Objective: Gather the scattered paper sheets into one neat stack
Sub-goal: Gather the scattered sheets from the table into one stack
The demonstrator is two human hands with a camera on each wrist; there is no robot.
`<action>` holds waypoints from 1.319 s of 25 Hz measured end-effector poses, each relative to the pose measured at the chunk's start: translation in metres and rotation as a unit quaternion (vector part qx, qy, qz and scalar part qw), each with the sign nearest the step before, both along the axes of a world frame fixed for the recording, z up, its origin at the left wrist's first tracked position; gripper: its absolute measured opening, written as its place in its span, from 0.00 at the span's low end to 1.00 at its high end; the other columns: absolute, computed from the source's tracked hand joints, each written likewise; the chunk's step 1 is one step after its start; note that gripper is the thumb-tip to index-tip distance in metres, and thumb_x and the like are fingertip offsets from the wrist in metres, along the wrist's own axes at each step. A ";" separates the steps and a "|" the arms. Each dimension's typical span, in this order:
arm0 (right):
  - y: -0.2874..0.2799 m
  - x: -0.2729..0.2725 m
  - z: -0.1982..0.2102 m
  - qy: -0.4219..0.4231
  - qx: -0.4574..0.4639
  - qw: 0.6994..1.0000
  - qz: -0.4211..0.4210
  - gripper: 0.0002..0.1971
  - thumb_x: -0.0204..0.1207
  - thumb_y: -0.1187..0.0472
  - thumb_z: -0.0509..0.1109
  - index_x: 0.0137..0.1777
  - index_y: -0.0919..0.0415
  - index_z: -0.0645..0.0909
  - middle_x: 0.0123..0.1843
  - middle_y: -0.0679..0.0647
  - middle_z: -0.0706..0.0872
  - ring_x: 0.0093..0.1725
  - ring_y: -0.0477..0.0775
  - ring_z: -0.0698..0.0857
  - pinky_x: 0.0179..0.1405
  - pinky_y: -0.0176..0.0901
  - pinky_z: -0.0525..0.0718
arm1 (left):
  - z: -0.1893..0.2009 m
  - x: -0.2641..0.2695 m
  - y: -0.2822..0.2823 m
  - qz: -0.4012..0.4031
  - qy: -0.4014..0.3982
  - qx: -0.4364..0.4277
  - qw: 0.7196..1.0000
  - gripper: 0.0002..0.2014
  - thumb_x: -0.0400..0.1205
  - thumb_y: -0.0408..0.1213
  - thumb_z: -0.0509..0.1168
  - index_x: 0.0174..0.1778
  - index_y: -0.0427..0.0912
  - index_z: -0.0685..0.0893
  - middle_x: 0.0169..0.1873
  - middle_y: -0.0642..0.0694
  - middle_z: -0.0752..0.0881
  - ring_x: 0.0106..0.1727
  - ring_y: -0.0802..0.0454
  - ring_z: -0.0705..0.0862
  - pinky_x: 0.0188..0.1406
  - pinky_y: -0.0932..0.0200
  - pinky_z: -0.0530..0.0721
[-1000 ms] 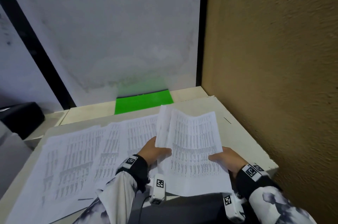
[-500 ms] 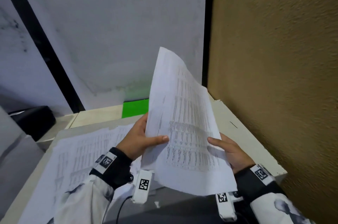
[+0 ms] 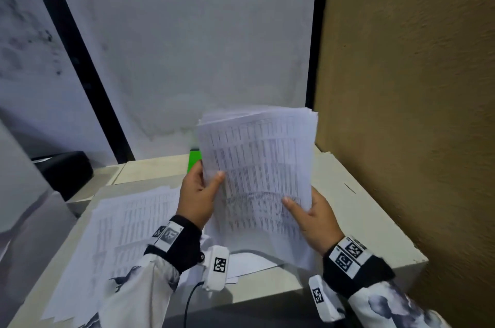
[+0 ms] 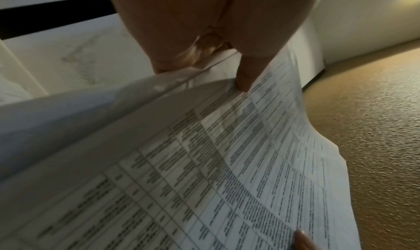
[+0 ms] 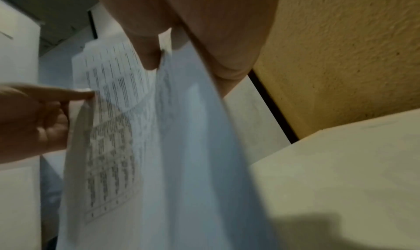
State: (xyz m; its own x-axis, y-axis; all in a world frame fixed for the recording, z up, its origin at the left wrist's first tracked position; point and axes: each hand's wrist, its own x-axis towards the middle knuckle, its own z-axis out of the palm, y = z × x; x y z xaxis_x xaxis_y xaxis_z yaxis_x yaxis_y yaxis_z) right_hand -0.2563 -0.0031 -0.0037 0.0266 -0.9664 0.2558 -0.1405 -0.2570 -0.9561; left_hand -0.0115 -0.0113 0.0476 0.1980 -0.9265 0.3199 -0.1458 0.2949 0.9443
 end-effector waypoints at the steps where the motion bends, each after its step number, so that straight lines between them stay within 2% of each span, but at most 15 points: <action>1: 0.000 0.000 0.003 0.006 -0.010 1.000 -0.007 0.12 0.81 0.56 0.72 0.64 0.52 0.83 0.57 0.47 0.92 0.57 0.42 0.91 0.55 0.39 0.91 | 0.003 -0.004 0.001 0.004 0.011 -0.013 1.000 0.13 0.86 0.31 0.66 0.67 0.38 0.83 0.60 0.45 0.91 0.59 0.51 0.91 0.64 0.44 0.89; 3: -0.002 -0.006 0.005 0.003 -0.001 1.000 -0.013 0.17 0.80 0.52 0.73 0.66 0.57 0.83 0.57 0.51 0.92 0.58 0.48 0.91 0.54 0.43 0.92 | 0.004 -0.008 0.004 0.002 0.027 -0.029 0.999 0.13 0.88 0.34 0.63 0.68 0.38 0.82 0.61 0.44 0.91 0.61 0.50 0.90 0.62 0.48 0.90; 5: -0.004 -0.012 0.003 -0.017 0.022 0.999 -0.017 0.16 0.79 0.56 0.75 0.65 0.57 0.82 0.58 0.53 0.91 0.59 0.52 0.91 0.55 0.48 0.92 | -0.011 -0.009 0.008 -0.009 0.022 -0.008 1.000 0.13 0.88 0.35 0.63 0.69 0.43 0.81 0.63 0.46 0.89 0.64 0.51 0.89 0.65 0.46 0.88; 7: -0.002 -0.014 -0.002 -0.041 0.032 0.999 -0.002 0.14 0.80 0.63 0.74 0.64 0.53 0.82 0.60 0.53 0.91 0.61 0.52 0.90 0.55 0.44 0.92 | -0.041 -0.006 0.015 -0.037 0.005 0.048 0.998 0.15 0.87 0.35 0.66 0.68 0.52 0.80 0.64 0.52 0.88 0.66 0.55 0.87 0.71 0.43 0.85; 9: 0.003 -0.012 -0.005 -0.062 0.047 0.997 0.007 0.13 0.81 0.67 0.71 0.63 0.53 0.82 0.60 0.52 0.91 0.61 0.52 0.89 0.48 0.38 0.92 | -0.069 -0.005 0.027 -0.061 -0.013 0.100 0.993 0.15 0.87 0.36 0.65 0.67 0.56 0.80 0.64 0.55 0.89 0.66 0.56 0.87 0.72 0.40 0.83; 12: 0.006 -0.003 -0.005 -0.075 0.067 0.995 0.008 0.10 0.82 0.66 0.71 0.60 0.56 0.83 0.56 0.54 0.91 0.58 0.53 0.89 0.39 0.35 0.91 | -0.078 -0.011 0.037 -0.048 -0.017 0.120 0.991 0.12 0.89 0.37 0.62 0.64 0.58 0.81 0.61 0.56 0.89 0.65 0.55 0.87 0.67 0.48 0.86; 16: -0.005 -0.001 0.008 -0.104 0.042 0.994 -0.001 0.14 0.83 0.68 0.68 0.67 0.65 0.82 0.61 0.61 0.90 0.60 0.59 0.89 0.56 0.52 0.90 | -0.060 -0.012 0.020 -0.025 -0.009 0.042 0.999 0.13 0.90 0.35 0.58 0.63 0.59 0.80 0.61 0.54 0.88 0.63 0.57 0.87 0.63 0.53 0.85; 19: -0.010 -0.005 0.008 -0.117 0.071 0.991 -0.005 0.14 0.84 0.69 0.65 0.68 0.61 0.81 0.62 0.59 0.91 0.61 0.58 0.89 0.57 0.52 0.89 | -0.072 -0.011 0.014 -0.035 -0.013 0.061 0.997 0.14 0.91 0.34 0.56 0.70 0.51 0.78 0.65 0.53 0.87 0.66 0.57 0.85 0.66 0.55 0.84; 20: -0.007 -0.005 0.002 -0.102 0.097 0.990 -0.001 0.13 0.85 0.69 0.64 0.66 0.57 0.83 0.61 0.58 0.91 0.61 0.58 0.89 0.55 0.51 0.88 | -0.083 -0.011 0.016 -0.039 -0.029 0.105 0.993 0.13 0.91 0.35 0.56 0.71 0.49 0.78 0.65 0.51 0.87 0.66 0.55 0.85 0.68 0.52 0.84; 22: 0.001 -0.007 -0.014 -0.047 0.139 0.989 0.006 0.12 0.86 0.66 0.62 0.60 0.51 0.84 0.59 0.54 0.91 0.61 0.58 0.89 0.52 0.47 0.87 | -0.105 -0.010 0.028 -0.048 -0.126 0.196 0.971 0.12 0.91 0.39 0.55 0.67 0.45 0.80 0.63 0.45 0.88 0.63 0.48 0.87 0.67 0.44 0.86; 24: 0.006 -0.011 -0.022 -0.017 0.148 0.989 -0.016 0.12 0.86 0.65 0.62 0.57 0.51 0.85 0.56 0.52 0.92 0.59 0.58 0.89 0.51 0.47 0.87 | -0.115 0.002 0.035 -0.076 -0.218 0.226 0.947 0.10 0.90 0.40 0.59 0.61 0.46 0.83 0.58 0.45 0.90 0.58 0.47 0.89 0.63 0.45 0.88; 26: 0.004 -0.021 -0.021 -0.034 0.158 0.986 -0.044 0.11 0.85 0.65 0.63 0.57 0.52 0.86 0.53 0.54 0.93 0.55 0.57 0.91 0.52 0.53 0.90 | -0.105 0.023 0.030 -0.069 -0.247 0.237 0.937 0.05 0.86 0.41 0.66 0.55 0.48 0.86 0.52 0.49 0.91 0.53 0.51 0.90 0.60 0.47 0.89; 28: -0.003 -0.028 -0.020 -0.060 0.176 0.980 -0.073 0.11 0.83 0.66 0.65 0.57 0.54 0.87 0.50 0.57 0.94 0.51 0.61 0.93 0.51 0.60 0.93 | -0.097 0.060 0.013 0.007 -0.299 0.263 0.917 0.11 0.82 0.45 0.70 0.58 0.46 0.85 0.57 0.46 0.90 0.57 0.47 0.89 0.63 0.47 0.87; 30: -0.007 -0.039 -0.026 -0.109 0.220 0.965 -0.092 0.13 0.82 0.69 0.64 0.58 0.56 0.87 0.49 0.61 0.95 0.49 0.67 0.95 0.51 0.67 0.93 | -0.092 0.087 -0.007 0.061 -0.366 0.325 0.870 0.29 0.79 0.52 0.73 0.72 0.43 0.79 0.70 0.40 0.84 0.67 0.42 0.85 0.68 0.48 0.83; 33: -0.009 -0.042 -0.042 -0.100 0.297 0.946 -0.086 0.15 0.81 0.73 0.63 0.59 0.62 0.88 0.50 0.64 0.96 0.48 0.70 0.95 0.53 0.71 0.91 | -0.096 0.082 -0.023 0.036 -0.416 0.415 0.808 0.53 0.71 0.69 0.72 0.83 0.37 0.64 0.79 0.34 0.76 0.75 0.36 0.79 0.73 0.44 0.80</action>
